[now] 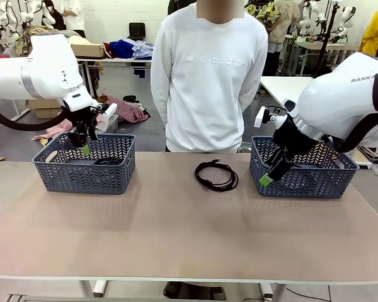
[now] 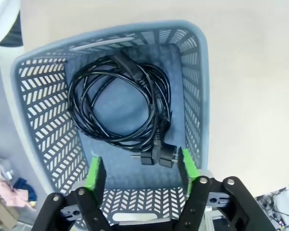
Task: Organize the cables according to human instructions.
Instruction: Pick up a bundle of cables and place it in the basket indicated by the human.
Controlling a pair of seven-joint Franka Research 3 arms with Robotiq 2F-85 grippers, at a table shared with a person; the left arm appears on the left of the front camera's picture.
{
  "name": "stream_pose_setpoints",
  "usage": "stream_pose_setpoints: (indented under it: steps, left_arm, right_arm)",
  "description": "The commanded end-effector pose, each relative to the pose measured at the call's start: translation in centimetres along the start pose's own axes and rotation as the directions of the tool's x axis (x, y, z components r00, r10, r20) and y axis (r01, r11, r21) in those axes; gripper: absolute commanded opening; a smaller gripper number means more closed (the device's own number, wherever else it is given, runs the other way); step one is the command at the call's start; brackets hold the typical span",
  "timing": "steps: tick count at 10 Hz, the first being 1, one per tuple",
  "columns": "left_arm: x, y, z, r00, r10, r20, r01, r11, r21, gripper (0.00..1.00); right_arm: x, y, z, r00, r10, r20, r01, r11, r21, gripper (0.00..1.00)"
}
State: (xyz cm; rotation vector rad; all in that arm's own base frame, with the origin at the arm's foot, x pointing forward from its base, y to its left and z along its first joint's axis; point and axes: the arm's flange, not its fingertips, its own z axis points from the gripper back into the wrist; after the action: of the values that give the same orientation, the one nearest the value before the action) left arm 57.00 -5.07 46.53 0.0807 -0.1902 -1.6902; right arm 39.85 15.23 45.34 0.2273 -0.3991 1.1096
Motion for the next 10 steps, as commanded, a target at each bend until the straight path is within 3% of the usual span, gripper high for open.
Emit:
stream_pose_setpoints:
  steps: [1, 2, 5, 6, 7, 10]
  left_arm:
    - [-0.1, 0.3, 1.0, 1.0, 0.007, 0.002, -0.007, 0.999, -0.034, 0.93]
    - [0.0, 0.5, 1.4, 1.0, 0.006, 0.008, -0.006, 0.998, -0.055, 1.0]
    - [0.4, 0.6, 2.4, 1.0, 0.02, 0.024, -0.018, 0.996, -0.082, 1.0]
    - [0.7, 0.8, 2.3, 0.993, 0.096, 0.074, -0.089, 0.992, -0.094, 1.0]
    - [0.4, 0.3, 2.1, 1.0, -0.004, 0.009, 0.004, 0.997, -0.071, 1.0]
    - [0.4, 0.3, 2.1, 1.0, -0.004, 0.009, 0.004, 0.997, -0.071, 1.0]
  right_arm:
    - [0.0, 0.0, 0.1, 1.0, -0.005, 0.002, 0.005, 1.0, -0.003, 1.0]
    - [0.0, 0.0, 0.1, 1.0, -0.005, 0.002, 0.005, 1.0, -0.003, 1.0]
    - [0.0, 0.0, 0.1, 1.0, -0.005, 0.002, 0.005, 1.0, -0.003, 1.0]
    - [0.0, 0.0, 0.1, 1.0, -0.005, 0.002, 0.005, 1.0, -0.003, 1.0]
    - [0.0, 0.0, 0.1, 1.0, -0.005, 0.002, 0.005, 1.0, -0.003, 1.0]
    - [0.0, 0.0, 0.1, 1.0, -0.005, 0.002, 0.005, 1.0, -0.003, 1.0]
